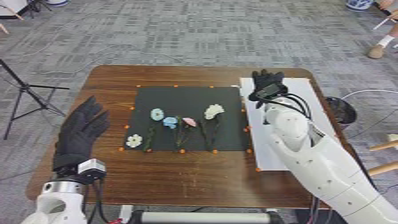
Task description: Arrange flowers
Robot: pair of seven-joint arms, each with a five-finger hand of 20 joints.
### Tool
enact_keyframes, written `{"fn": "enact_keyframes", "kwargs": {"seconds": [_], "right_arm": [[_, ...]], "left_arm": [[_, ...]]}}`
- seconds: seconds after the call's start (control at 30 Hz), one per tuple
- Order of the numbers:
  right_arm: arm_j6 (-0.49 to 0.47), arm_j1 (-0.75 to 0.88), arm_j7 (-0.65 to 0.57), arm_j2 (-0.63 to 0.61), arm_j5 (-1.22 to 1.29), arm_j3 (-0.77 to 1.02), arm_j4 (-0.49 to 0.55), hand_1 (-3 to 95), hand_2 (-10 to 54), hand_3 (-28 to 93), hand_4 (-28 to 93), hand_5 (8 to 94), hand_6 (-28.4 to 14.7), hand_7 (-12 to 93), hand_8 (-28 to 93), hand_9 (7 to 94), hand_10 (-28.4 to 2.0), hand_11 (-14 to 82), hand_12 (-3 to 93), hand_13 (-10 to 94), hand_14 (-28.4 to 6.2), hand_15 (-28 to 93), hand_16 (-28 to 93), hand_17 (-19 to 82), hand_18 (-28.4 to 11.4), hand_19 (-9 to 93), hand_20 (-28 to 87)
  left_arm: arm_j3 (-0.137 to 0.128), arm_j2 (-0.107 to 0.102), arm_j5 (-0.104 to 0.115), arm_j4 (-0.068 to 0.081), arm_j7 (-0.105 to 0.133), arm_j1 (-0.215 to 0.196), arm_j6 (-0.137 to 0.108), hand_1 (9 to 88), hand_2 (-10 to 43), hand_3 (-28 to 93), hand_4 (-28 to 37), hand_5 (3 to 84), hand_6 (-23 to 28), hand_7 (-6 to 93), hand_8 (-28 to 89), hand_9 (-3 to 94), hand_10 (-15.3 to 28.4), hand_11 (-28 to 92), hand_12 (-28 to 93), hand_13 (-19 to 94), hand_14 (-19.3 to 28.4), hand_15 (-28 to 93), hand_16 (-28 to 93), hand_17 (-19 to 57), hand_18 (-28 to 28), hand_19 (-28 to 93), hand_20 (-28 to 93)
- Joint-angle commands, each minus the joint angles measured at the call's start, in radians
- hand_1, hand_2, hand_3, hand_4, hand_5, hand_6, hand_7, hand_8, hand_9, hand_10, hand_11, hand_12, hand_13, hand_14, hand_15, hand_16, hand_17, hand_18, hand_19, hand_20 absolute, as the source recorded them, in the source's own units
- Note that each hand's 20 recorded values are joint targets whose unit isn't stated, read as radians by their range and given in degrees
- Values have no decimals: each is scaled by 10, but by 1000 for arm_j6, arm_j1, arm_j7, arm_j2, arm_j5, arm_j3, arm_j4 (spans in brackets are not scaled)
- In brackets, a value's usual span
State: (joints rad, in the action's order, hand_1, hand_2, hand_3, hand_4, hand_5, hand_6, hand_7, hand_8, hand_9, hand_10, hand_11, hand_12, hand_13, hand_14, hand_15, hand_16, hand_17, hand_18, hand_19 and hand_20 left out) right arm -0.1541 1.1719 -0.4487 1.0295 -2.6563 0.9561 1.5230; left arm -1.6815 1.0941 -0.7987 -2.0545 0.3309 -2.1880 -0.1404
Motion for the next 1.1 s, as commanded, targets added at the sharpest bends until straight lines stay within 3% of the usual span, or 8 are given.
{"fn": "enact_keyframes", "kwargs": {"seconds": [0.03,0.37,0.63,0.73,0.77,0.8,0.87,1.1], "right_arm": [[-68,-30,15,-65,-23,55,-52,303,-95,880,-276,253,-105,211,-91,276,-183,178,229,376,-137,771,224,210,-208,840,552],[-145,-33,231,-36,-79,86,-136,318,-95,880,-281,265,-91,236,-100,352,-142,179,204,429,-116,754,217,218,-208,837,551],[-186,-23,187,-46,-82,77,-129,348,-74,886,-278,347,-59,263,-127,483,-120,176,148,513,-84,711,228,242,-202,846,540],[-111,-6,186,-70,-69,66,-112,414,-79,873,-280,415,-37,374,-162,536,-113,323,233,548,-66,698,371,271,-188,870,533],[-87,-1,195,-78,-58,64,-105,429,-81,865,-281,430,-32,396,-139,558,-104,311,284,560,-62,696,383,276,-186,872,532],[-69,9,207,-86,-40,66,-91,482,-80,845,-278,502,-8,511,-8,660,-77,307,423,610,-49,675,419,305,-183,882,528],[-50,34,215,-102,11,67,-46,508,-80,835,-277,594,9,556,61,740,-71,318,501,657,-50,673,428,332,-185,898,525],[-30,161,248,-166,199,50,187,499,-95,839,-247,650,7,544,73,785,-67,316,526,694,-57,687,415,356,-192,919,522]], "left_arm": [[-6,9,3,-9,2,-17,-2,245,-11,685,-276,279,18,203,-107,267,116,155,165,226,148,202,44,-114,215,451,62],[-4,11,2,-6,3,-11,3,247,-10,682,-277,281,19,202,-107,268,116,154,165,228,148,202,43,-112,215,451,62],[-5,13,2,-7,3,-13,3,247,-10,682,-277,280,18,201,-107,268,117,154,164,227,148,203,44,-113,215,450,62],[-6,12,3,-8,4,-17,1,246,-11,684,-275,282,18,201,-107,269,117,154,164,229,148,202,43,-112,216,451,62],[-5,12,3,-9,4,-17,1,246,-10,683,-276,281,18,202,-107,269,117,154,164,228,148,202,44,-113,215,450,62],[-4,13,2,-8,4,-14,1,246,-10,683,-276,280,18,202,-106,268,117,154,164,227,148,203,44,-113,215,450,62],[-4,12,2,-7,4,-13,0,247,-12,683,-276,283,18,202,-107,270,117,154,164,229,148,202,43,-112,215,450,62],[1,13,1,-5,3,-7,4,246,-10,683,-275,281,18,203,-108,268,117,153,164,228,147,202,44,-113,215,451,62]]}}
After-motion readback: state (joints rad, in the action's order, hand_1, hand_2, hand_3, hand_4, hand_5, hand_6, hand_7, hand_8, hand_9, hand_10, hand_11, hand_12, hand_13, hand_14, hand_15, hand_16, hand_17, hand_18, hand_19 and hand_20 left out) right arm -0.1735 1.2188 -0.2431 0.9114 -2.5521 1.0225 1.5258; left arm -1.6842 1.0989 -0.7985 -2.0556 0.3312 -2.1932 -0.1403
